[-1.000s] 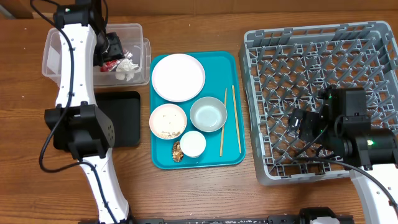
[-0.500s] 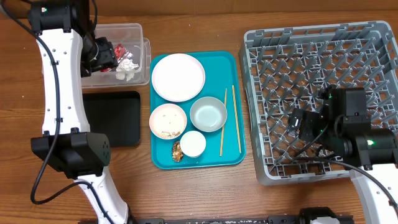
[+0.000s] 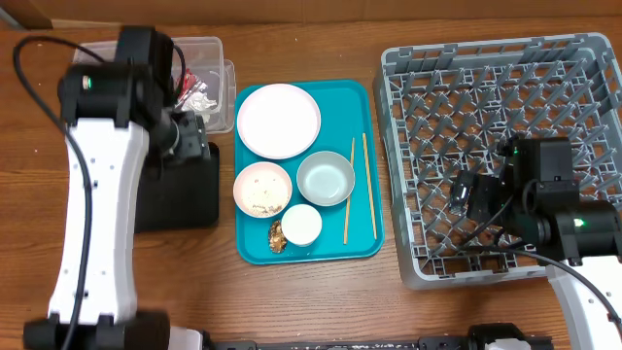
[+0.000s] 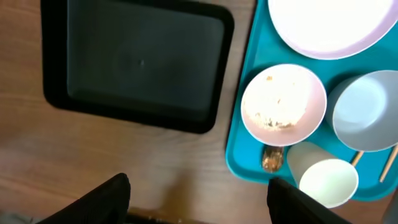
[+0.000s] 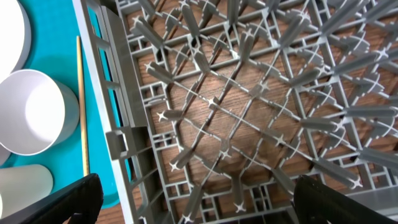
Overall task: Sort waste into correct bins and load items into the dishwasher
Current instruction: 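Move the left gripper down to the white cup and grasp it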
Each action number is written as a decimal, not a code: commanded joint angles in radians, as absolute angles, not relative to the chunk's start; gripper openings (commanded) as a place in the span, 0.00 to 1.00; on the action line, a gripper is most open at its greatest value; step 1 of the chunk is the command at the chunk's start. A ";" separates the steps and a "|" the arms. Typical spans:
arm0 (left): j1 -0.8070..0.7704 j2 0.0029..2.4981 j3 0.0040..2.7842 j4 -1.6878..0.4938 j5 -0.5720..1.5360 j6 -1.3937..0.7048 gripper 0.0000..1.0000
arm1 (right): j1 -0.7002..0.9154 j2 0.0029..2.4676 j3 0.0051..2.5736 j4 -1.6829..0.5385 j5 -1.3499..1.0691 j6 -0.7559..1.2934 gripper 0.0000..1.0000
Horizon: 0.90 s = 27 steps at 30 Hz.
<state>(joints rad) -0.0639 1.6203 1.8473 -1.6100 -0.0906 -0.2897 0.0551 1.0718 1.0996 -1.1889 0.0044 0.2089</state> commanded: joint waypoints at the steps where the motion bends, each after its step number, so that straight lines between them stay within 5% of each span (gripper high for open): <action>1: -0.113 1.516 1.681 -1.507 -0.089 -0.315 0.73 | 0.060 1.064 1.127 -1.183 0.010 0.210 1.00; 10: -0.323 1.469 1.357 -1.189 0.070 -0.258 0.78 | 0.060 1.064 1.127 -1.180 0.010 0.210 1.00; 18: -0.463 1.633 1.262 -1.162 0.150 -0.258 0.76 | 0.060 1.064 1.127 -1.180 0.010 0.210 1.00; 24: -0.500 1.760 1.261 -1.152 0.154 -0.263 0.65 | 0.060 1.064 1.127 -1.180 0.010 0.210 1.00; 25: -0.500 1.776 1.261 -1.149 0.154 -0.264 0.60 | 0.060 1.064 1.127 -1.180 0.010 0.210 1.00; 27: -0.500 1.805 1.261 -1.147 0.155 -0.267 0.33 | 0.060 1.064 1.127 -1.180 0.010 0.210 1.00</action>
